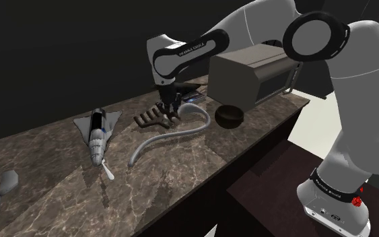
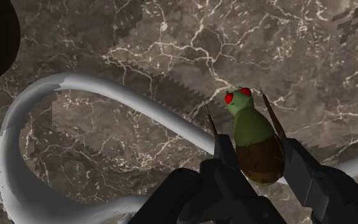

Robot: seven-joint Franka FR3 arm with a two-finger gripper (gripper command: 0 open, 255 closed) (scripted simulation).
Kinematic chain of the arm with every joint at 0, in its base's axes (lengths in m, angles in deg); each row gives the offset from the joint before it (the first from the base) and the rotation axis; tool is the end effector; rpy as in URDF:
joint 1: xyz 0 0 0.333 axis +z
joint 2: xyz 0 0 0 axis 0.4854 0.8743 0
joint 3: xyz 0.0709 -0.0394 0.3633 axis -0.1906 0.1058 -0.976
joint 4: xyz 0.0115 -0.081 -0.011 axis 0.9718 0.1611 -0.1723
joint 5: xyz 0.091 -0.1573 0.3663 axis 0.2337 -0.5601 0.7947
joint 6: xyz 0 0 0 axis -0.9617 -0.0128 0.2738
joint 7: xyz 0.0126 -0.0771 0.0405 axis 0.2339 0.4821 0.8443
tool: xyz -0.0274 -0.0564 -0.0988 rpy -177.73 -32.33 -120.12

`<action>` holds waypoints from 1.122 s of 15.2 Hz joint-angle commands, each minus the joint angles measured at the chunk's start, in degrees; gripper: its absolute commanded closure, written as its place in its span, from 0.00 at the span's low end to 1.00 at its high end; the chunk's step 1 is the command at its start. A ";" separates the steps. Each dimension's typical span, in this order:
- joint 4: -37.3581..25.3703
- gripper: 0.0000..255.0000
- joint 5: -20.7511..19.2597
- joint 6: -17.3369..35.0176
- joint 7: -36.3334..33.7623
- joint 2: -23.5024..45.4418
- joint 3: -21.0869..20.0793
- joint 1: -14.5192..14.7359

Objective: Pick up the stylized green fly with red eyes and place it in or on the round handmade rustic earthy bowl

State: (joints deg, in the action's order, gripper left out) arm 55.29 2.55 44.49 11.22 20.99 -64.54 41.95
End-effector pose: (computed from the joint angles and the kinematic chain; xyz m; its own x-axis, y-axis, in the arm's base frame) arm 0.6815 0.2757 0.3637 0.9879 0.0575 -0.1443 0.0674 -0.9956 0.0649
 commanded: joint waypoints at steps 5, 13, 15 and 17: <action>-2.41 1.00 0.35 -3.82 0.20 -1.41 -0.22 0.07; 6.55 1.00 1.33 -1.90 5.39 -8.77 0.76 -4.73; 9.77 1.00 1.62 -0.88 7.59 -11.11 1.33 -6.53; 12.62 1.00 1.85 -0.01 9.86 -13.24 1.98 -8.28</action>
State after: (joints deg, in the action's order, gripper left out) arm 66.45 4.24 44.22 19.85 9.05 -62.86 34.58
